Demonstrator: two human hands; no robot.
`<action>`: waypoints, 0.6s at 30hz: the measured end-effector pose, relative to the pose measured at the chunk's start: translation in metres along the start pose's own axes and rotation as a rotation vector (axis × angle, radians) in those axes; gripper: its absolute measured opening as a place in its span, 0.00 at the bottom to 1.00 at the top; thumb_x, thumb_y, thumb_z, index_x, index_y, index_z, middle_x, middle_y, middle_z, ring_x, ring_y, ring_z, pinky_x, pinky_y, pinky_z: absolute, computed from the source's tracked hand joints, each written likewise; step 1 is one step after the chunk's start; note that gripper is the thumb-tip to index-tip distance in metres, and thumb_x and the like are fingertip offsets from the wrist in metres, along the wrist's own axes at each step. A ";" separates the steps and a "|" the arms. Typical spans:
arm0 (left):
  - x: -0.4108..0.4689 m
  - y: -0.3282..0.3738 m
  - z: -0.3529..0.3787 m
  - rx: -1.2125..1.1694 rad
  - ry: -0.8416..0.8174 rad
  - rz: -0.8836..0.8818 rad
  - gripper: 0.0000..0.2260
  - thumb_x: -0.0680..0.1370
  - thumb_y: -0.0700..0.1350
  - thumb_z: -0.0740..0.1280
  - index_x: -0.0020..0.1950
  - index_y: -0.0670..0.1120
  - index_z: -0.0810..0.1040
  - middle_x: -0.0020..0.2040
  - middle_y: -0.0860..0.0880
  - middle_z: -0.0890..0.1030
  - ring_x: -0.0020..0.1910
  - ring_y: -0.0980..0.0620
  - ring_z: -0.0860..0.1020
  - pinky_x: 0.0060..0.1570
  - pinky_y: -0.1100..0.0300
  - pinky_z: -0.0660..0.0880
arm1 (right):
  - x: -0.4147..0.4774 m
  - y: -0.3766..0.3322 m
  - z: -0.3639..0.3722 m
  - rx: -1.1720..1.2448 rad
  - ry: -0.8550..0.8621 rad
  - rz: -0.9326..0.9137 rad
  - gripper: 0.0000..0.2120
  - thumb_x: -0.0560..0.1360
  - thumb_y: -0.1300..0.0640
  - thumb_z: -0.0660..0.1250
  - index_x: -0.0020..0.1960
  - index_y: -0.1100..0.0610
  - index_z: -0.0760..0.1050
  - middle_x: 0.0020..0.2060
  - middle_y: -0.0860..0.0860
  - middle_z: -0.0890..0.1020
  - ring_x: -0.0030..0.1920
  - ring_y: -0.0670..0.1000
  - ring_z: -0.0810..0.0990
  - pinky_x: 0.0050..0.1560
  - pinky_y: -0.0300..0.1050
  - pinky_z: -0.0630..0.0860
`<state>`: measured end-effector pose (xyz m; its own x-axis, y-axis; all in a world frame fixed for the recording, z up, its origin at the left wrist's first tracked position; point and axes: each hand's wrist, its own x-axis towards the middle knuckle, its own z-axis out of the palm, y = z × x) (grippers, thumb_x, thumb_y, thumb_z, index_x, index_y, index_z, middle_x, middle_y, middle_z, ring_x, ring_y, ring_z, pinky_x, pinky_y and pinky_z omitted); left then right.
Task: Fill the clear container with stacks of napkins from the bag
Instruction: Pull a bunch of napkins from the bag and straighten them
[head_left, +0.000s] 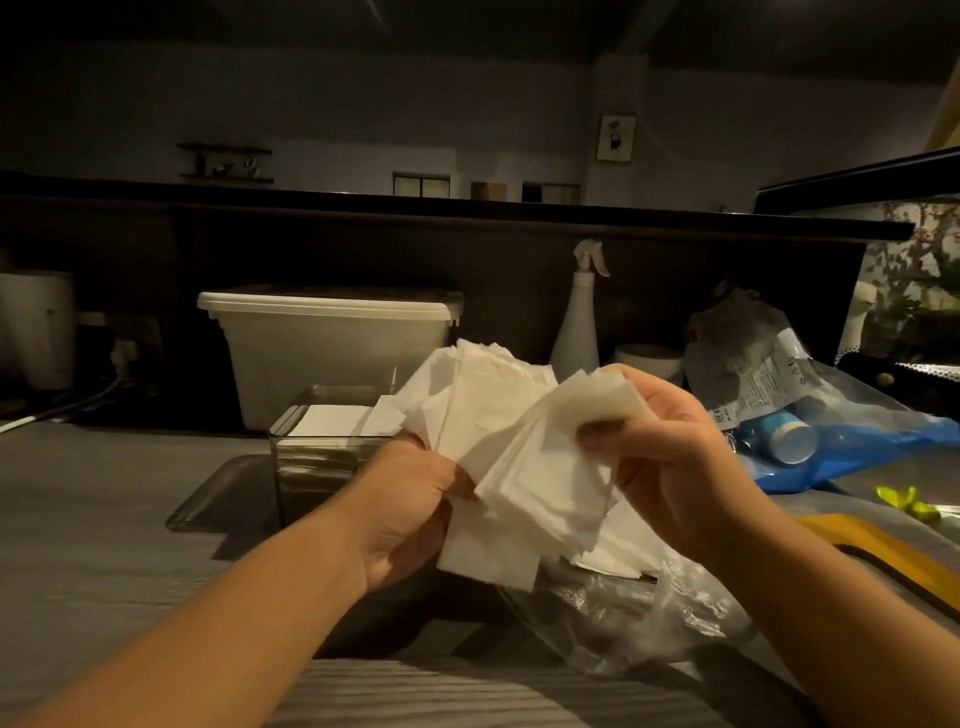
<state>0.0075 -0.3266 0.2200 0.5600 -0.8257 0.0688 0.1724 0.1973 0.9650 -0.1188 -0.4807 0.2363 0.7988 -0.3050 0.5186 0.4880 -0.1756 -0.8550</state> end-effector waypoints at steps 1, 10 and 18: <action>0.001 -0.002 0.000 0.037 0.004 -0.023 0.20 0.77 0.25 0.59 0.60 0.45 0.77 0.47 0.42 0.85 0.49 0.41 0.83 0.44 0.49 0.81 | 0.000 0.001 0.002 -0.053 -0.020 0.004 0.10 0.63 0.67 0.68 0.41 0.56 0.81 0.39 0.55 0.82 0.41 0.53 0.80 0.42 0.43 0.78; 0.003 -0.010 -0.004 0.118 -0.108 -0.096 0.28 0.72 0.22 0.62 0.66 0.47 0.76 0.55 0.40 0.84 0.55 0.40 0.82 0.55 0.45 0.80 | -0.001 -0.003 -0.001 0.058 -0.109 0.103 0.11 0.64 0.69 0.68 0.40 0.56 0.81 0.38 0.55 0.81 0.39 0.52 0.80 0.38 0.42 0.77; -0.002 -0.009 -0.001 0.047 -0.287 -0.095 0.29 0.70 0.19 0.64 0.65 0.44 0.75 0.56 0.39 0.84 0.55 0.42 0.83 0.51 0.52 0.82 | 0.001 0.016 0.007 -0.360 0.270 0.062 0.07 0.69 0.64 0.77 0.40 0.54 0.83 0.39 0.53 0.85 0.44 0.56 0.85 0.46 0.51 0.84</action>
<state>0.0061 -0.3260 0.2111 0.2898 -0.9562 0.0402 0.1720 0.0933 0.9807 -0.1080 -0.4775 0.2234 0.6788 -0.5498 0.4868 0.2507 -0.4495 -0.8574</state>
